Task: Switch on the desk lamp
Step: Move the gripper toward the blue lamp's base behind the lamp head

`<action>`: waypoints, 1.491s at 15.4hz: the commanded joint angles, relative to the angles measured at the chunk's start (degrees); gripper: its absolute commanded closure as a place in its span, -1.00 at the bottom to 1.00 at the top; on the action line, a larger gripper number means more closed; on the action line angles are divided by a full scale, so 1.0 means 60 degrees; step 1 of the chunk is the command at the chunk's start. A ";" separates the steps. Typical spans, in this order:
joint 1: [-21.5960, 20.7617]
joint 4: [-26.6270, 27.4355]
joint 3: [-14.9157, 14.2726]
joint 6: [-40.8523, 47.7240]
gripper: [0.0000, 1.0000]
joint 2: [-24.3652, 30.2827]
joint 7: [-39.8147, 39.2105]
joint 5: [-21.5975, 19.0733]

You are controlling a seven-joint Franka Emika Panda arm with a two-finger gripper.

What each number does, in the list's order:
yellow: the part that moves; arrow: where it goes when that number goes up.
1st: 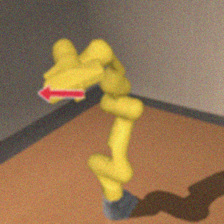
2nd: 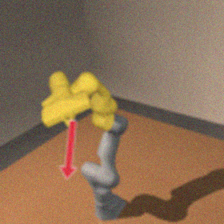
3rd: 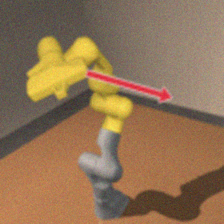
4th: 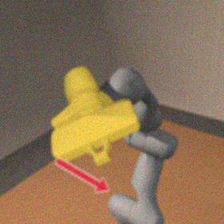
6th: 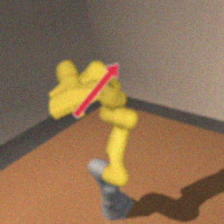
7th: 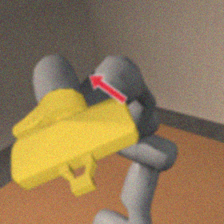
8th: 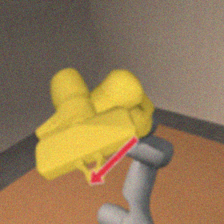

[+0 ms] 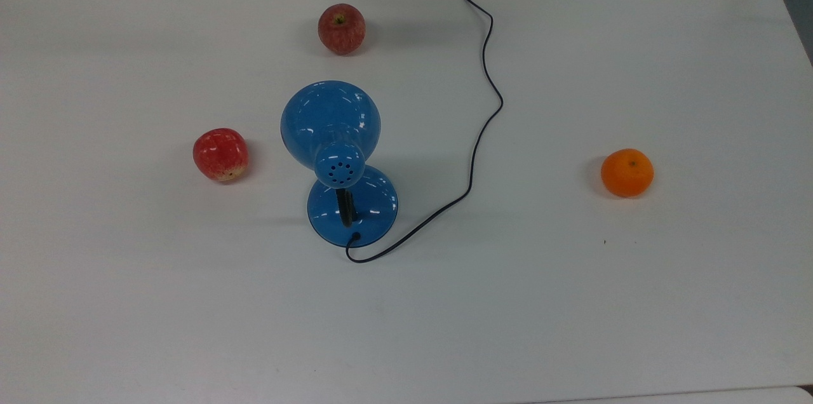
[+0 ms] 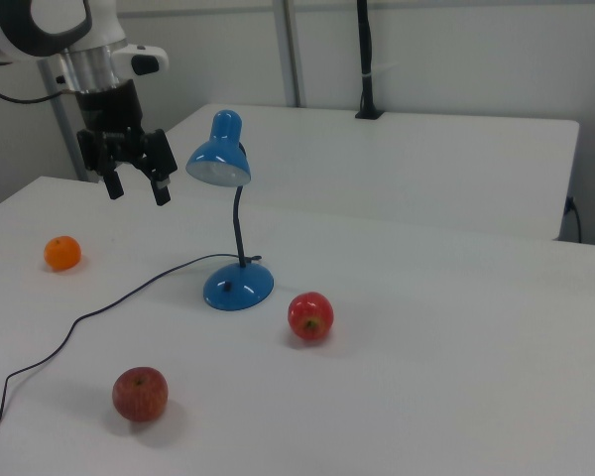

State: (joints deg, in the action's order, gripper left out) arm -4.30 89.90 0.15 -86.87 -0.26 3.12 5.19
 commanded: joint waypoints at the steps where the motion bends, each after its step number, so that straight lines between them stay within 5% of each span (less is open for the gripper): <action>1: 0.0013 -0.0188 -0.0070 0.0197 -1.00 -0.0015 -0.0212 -0.0191; 7: 0.0013 -0.0188 -0.0070 0.0197 -1.00 -0.0030 -0.0227 -0.0191; 9: 0.0013 -0.0188 -0.0070 0.0197 -0.85 -0.0030 -0.0227 -0.0191; 17: 0.0130 -0.0174 -0.0070 0.0182 0.99 -0.0059 -0.0476 -0.0191; 23: 0.0159 -0.0115 -0.0055 0.0138 1.00 -0.0088 -0.1545 -0.0205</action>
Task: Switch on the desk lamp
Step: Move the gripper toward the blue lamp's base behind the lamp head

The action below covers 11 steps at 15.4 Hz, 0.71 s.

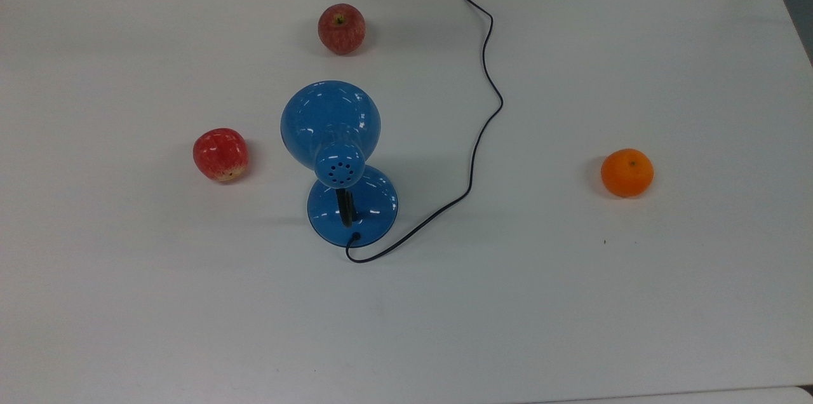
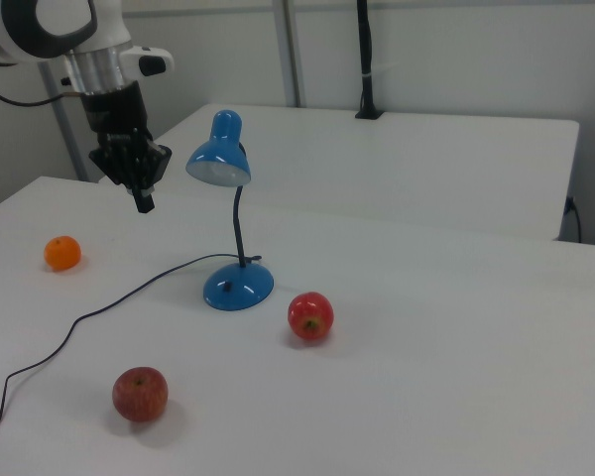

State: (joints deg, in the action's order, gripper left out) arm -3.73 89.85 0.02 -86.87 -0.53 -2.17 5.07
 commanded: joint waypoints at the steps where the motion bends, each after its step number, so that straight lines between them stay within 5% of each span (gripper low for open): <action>1: 0.0065 -0.0078 -0.0032 0.0037 1.00 -0.0117 -0.0664 -0.0186; 11: -0.0008 0.1152 -0.0018 -0.2657 1.00 -0.0673 -0.0518 -0.0230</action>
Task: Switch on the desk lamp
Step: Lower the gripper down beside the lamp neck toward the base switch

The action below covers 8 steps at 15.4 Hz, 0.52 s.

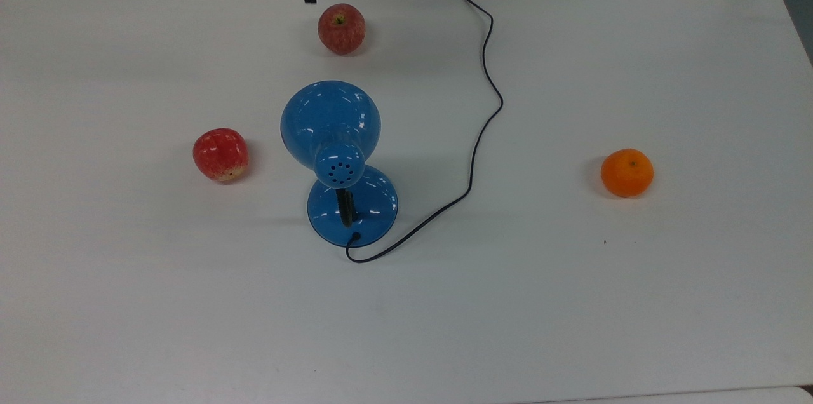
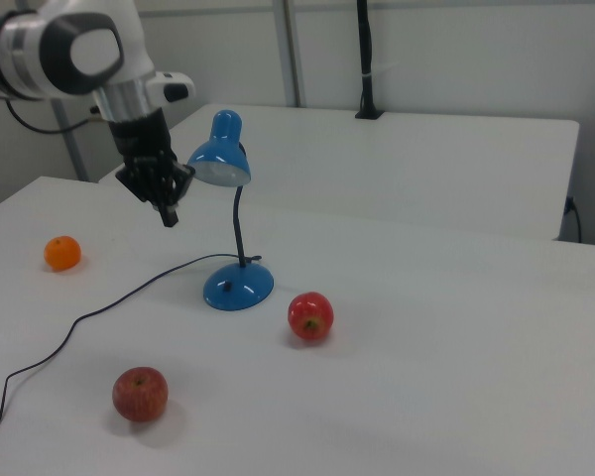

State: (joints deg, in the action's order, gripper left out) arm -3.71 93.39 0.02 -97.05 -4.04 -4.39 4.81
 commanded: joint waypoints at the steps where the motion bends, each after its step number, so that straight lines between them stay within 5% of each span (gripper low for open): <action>1: -0.0041 0.0723 0.0011 -0.1282 1.00 -0.0205 -0.0148 -0.0187; 8: -0.0071 0.1837 0.0085 -0.3801 1.00 -0.0981 -0.0089 -0.0260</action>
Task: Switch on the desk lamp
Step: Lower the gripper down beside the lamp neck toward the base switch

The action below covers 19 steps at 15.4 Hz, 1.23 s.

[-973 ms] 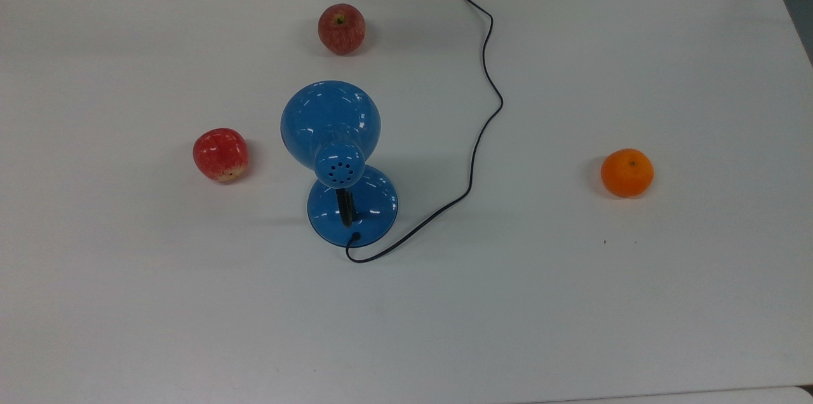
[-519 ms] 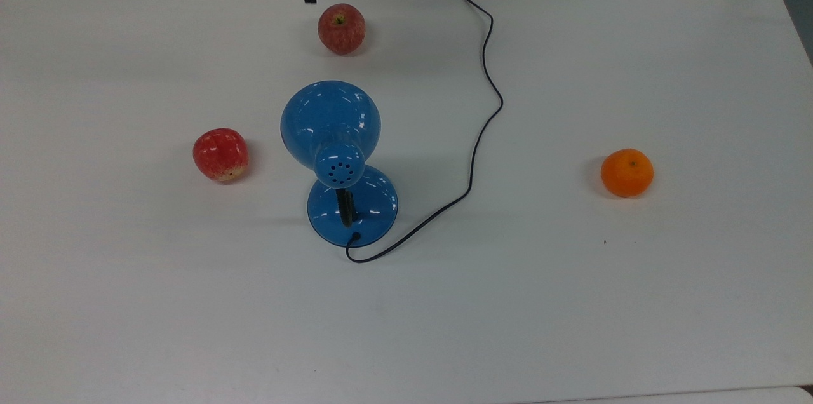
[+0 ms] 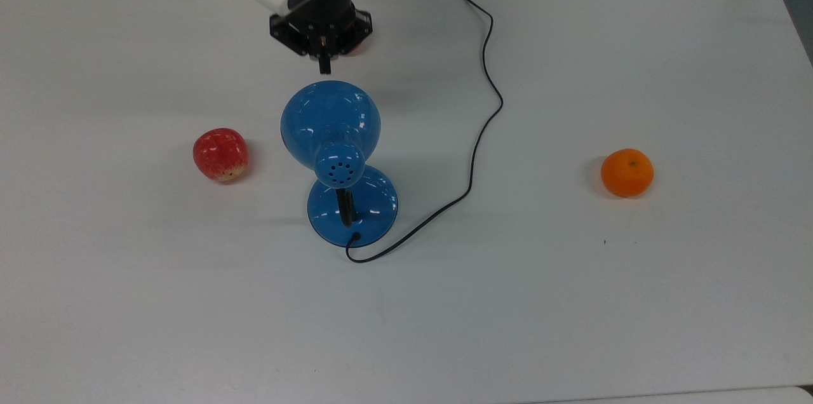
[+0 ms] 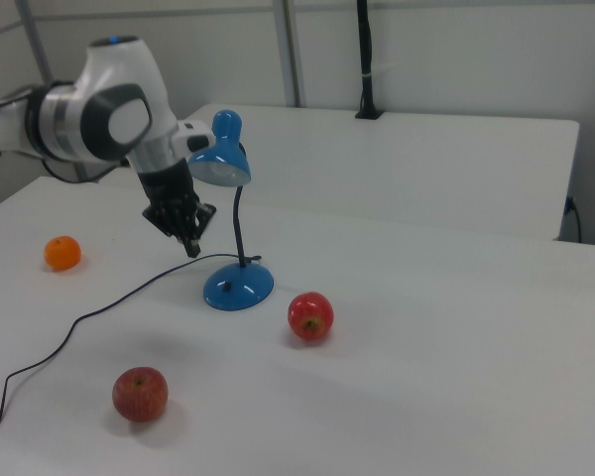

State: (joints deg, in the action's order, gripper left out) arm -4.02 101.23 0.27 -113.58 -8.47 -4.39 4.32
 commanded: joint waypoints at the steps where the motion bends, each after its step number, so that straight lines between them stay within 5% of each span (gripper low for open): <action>1: -0.0019 0.0631 0.0057 -0.1427 1.00 -0.0389 -0.0089 -0.0178; 19: -0.0209 0.0691 0.0101 -0.5663 1.00 -0.2412 0.0745 -0.0192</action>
State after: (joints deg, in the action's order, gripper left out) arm -4.87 105.42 1.10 -144.15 -21.94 -1.55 4.03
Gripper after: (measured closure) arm 0.991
